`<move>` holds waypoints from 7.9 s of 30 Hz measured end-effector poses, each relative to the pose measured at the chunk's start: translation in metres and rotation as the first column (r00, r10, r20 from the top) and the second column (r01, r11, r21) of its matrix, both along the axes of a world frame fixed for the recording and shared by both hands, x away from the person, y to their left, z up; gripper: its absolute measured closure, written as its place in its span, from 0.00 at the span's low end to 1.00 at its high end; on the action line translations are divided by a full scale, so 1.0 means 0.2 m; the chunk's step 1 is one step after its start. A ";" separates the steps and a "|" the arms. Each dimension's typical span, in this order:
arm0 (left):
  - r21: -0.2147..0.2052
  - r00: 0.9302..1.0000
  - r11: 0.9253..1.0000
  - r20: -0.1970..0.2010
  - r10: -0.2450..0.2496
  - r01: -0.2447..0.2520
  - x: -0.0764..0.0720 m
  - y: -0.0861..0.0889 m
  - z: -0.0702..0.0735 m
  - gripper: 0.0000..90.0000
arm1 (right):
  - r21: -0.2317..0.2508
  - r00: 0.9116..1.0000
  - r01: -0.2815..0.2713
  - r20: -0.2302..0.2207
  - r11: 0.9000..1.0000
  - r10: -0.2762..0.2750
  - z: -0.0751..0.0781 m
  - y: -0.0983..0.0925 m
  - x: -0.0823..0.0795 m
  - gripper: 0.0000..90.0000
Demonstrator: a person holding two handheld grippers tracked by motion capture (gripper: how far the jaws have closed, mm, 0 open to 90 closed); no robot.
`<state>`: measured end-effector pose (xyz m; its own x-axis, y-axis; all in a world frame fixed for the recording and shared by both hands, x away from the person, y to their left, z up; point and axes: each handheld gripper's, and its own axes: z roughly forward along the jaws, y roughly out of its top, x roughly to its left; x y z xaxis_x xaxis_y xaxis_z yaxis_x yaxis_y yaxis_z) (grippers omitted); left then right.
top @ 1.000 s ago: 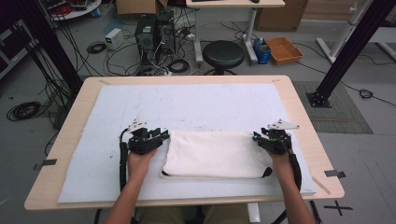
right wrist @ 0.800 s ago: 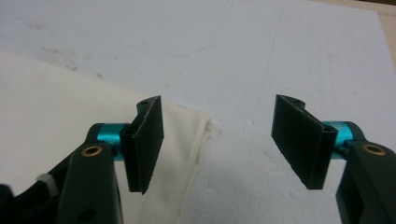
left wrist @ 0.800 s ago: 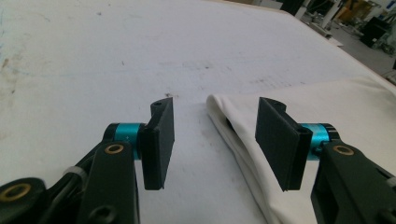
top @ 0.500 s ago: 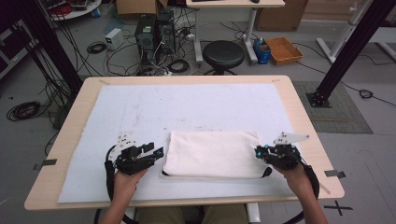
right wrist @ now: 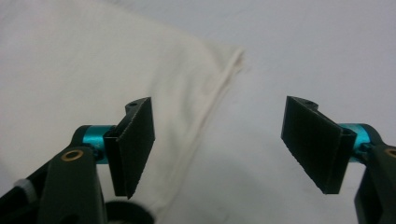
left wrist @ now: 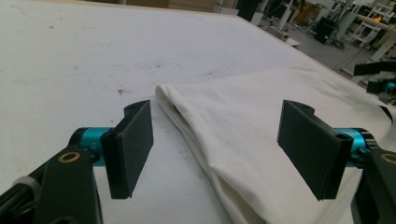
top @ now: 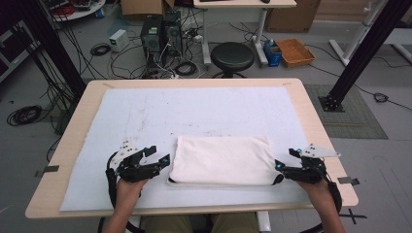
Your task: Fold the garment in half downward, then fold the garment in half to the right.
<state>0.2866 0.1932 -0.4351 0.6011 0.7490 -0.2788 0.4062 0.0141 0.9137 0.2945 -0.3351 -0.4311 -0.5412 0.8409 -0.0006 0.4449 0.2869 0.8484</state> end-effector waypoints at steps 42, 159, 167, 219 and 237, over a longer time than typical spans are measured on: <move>0.144 0.994 0.989 -0.103 -0.023 0.038 -0.03 -0.10 0.01 0.30 | 0.015 0.980 0.143 0.134 0.990 -0.144 0.05 -0.02 -0.10 0.22; 0.027 0.905 0.921 -0.198 -0.377 0.389 0.11 -0.95 0.28 0.95 | 0.033 0.976 -0.217 0.000 0.976 0.217 0.24 0.67 0.51 0.98; 0.036 0.874 0.898 -0.249 -0.417 0.439 0.16 -1.16 0.27 0.95 | 0.006 0.987 -0.158 0.000 0.987 0.158 0.22 0.47 0.48 0.98; 0.095 0.999 0.996 0.052 -0.007 0.002 -0.03 -0.06 0.07 0.31 | -0.094 0.974 -0.129 -0.198 0.987 0.109 -0.01 0.29 -0.04 0.95; 0.051 0.999 0.998 0.014 0.037 -0.038 -0.01 0.01 0.03 0.31 | -0.122 0.980 -0.016 -0.198 0.992 -0.009 0.07 0.15 -0.13 0.75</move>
<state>0.2844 0.1960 -0.4285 0.5758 0.7841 -0.2314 0.3941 -0.0182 0.9189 0.2682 -0.3060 -0.4165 -0.5440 0.8391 0.0037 0.5989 0.3851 0.7022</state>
